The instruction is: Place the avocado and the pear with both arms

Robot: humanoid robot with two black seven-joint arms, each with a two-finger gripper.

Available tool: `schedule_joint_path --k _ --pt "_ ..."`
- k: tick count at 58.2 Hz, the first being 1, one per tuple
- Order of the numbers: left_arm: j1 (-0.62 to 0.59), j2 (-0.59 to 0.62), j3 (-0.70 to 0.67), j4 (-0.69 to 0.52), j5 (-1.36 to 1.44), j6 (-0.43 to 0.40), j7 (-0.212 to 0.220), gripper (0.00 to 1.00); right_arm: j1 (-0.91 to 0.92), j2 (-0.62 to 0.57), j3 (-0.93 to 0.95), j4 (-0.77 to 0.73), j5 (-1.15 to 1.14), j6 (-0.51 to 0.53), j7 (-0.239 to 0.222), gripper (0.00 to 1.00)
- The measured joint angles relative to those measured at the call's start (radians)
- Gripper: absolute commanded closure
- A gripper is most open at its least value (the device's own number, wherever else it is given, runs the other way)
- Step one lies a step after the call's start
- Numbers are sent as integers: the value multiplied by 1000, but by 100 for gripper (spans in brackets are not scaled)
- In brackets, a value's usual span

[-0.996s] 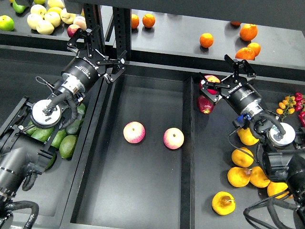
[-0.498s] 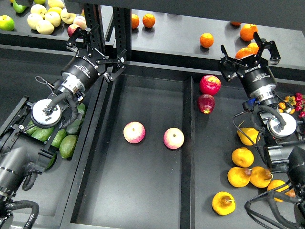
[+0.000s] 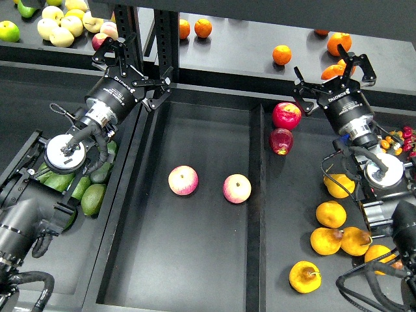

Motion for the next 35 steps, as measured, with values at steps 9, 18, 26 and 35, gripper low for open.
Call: schedule_joint_path --k 9,18,26,35 --pt "-7 0 6 9 0 0 0 1 0 0 -1 0 -16 0 -1 1" --pt "-10 0 6 14 0 0 0 0 0 0 -2 0 -20 0 -2 1" --pt "-10 0 6 14 0 0 0 1 0 0 -6 0 -26 0 -2 1" --pt "-12 0 6 12 0 0 0 1 -1 0 -13 0 -27 0 -4 1"
